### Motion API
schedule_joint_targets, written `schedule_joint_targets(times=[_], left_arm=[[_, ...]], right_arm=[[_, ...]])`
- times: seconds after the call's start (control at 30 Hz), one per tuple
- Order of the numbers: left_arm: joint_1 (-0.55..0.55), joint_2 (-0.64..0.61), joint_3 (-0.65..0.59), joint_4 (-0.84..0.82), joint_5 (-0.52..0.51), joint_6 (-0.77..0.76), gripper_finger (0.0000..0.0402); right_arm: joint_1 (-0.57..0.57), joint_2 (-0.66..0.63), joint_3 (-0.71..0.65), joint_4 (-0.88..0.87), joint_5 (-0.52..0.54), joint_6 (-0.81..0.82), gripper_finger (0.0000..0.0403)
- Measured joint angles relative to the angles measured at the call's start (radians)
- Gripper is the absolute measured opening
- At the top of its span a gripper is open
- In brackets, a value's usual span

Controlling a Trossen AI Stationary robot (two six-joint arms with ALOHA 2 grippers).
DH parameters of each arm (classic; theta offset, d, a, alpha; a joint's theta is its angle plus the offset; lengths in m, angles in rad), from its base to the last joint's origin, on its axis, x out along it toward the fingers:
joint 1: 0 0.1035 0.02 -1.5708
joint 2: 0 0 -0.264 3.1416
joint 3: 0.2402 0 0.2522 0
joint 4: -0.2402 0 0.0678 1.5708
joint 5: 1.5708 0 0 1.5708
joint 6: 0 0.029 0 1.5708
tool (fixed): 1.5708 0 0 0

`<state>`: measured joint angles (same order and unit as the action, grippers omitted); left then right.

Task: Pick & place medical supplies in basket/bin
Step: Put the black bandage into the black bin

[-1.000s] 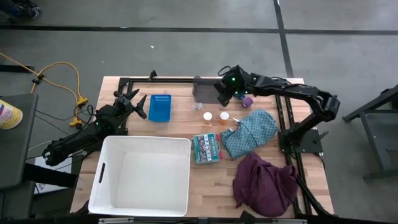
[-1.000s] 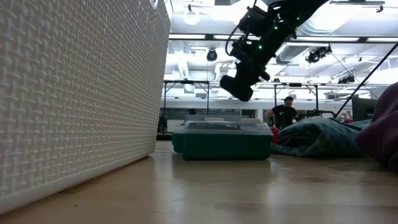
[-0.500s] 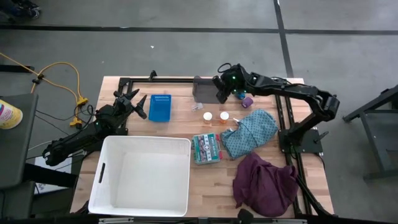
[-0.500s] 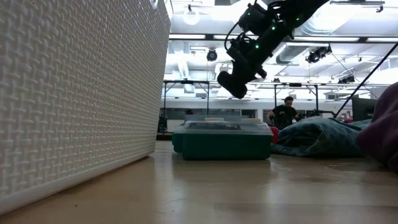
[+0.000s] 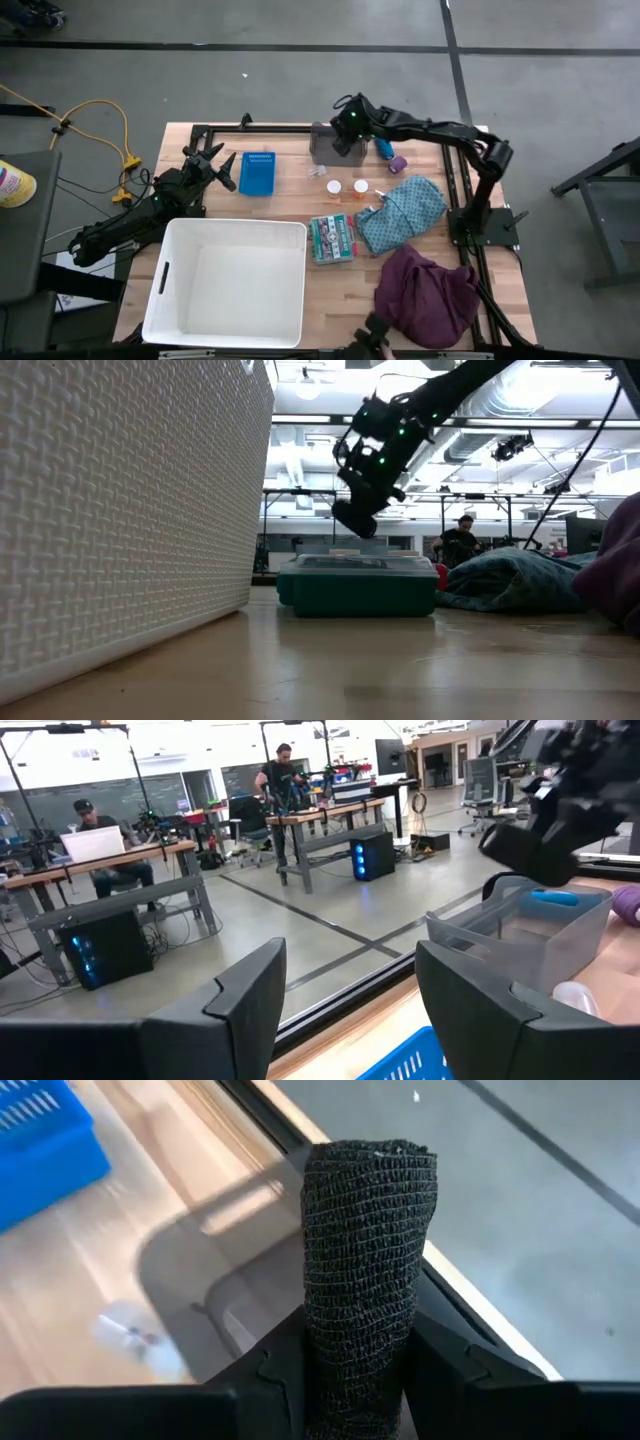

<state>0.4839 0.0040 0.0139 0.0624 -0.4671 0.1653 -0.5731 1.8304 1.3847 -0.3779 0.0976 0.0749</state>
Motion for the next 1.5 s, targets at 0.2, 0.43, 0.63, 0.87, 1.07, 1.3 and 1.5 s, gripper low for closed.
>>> schedule_joint_targets(times=[0.2, 0.43, 0.63, 0.87, 1.07, 1.3, 1.5], left_arm=[[0.000, 0.000, 0.000, 0.000, -0.001, 0.000, 0.0216], [0.000, 0.000, 0.000, 0.001, -0.002, 0.000, 0.0216], [0.000, 0.000, 0.000, 0.006, -0.002, 0.000, 0.0216], [0.000, 0.000, 0.000, 0.006, -0.002, 0.000, 0.0216], [0.000, 0.000, 0.000, 0.006, -0.002, 0.000, 0.0216], [0.000, 0.000, 0.000, 0.006, -0.002, 0.000, 0.0216], [0.000, 0.000, 0.000, 0.006, -0.002, 0.000, 0.0216]], right_arm=[[-0.027, 0.061, 0.042, -0.082, -0.034, -0.001, 0.0116], [-0.038, 0.095, 0.042, -0.152, -0.053, 0.000, 0.0116], [-0.034, 0.094, 0.041, -0.168, -0.047, -0.001, 0.0116], [-0.034, 0.094, 0.041, -0.170, -0.048, 0.005, 0.0116], [-0.034, 0.094, 0.041, -0.173, -0.048, 0.007, 0.0118], [-0.034, 0.094, 0.041, -0.179, -0.049, 0.007, 0.0160], [-0.034, 0.092, 0.041, -0.179, -0.049, 0.008, 0.0195]])
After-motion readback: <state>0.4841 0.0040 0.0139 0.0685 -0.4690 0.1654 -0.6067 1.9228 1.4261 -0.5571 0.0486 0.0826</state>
